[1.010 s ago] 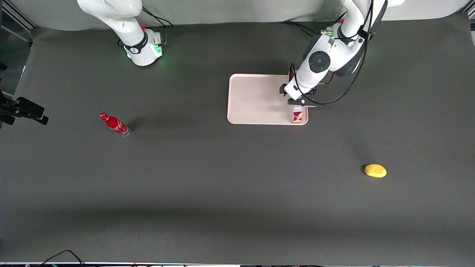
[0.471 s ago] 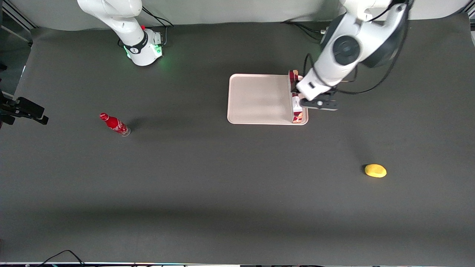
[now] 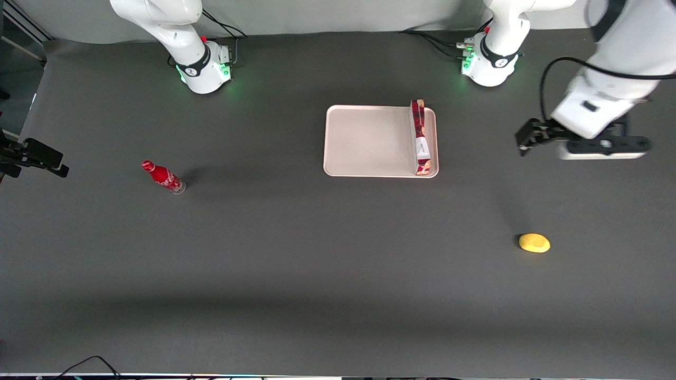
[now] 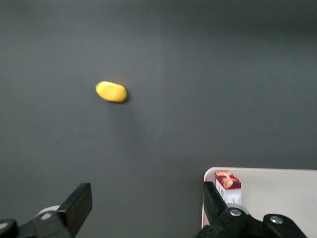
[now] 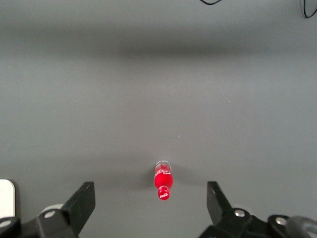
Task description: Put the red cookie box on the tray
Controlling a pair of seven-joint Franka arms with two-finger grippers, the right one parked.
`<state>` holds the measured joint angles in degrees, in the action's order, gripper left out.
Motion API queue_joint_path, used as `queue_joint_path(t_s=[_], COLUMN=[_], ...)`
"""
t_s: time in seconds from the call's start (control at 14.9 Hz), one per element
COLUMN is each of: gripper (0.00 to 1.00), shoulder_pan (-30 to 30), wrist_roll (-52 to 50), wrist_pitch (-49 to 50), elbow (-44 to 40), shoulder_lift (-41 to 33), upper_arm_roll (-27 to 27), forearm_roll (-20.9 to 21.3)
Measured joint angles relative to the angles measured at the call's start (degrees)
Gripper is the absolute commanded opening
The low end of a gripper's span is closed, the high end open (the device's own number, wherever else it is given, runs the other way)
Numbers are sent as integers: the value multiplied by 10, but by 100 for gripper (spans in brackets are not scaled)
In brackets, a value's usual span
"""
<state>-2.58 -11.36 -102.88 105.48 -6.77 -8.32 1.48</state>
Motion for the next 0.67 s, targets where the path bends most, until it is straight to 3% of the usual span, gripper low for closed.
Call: queue_joint_path(t_s=[0.27,0.67], gripper=[100,100], shoulder_pan=[0,0], wrist_roll=[3,37], wrist_pitch=[71,73], elbow=[-103,-120], shoulder_lift=[43,72], upper_arm_roll=[27,37], forearm_roll=[1,8])
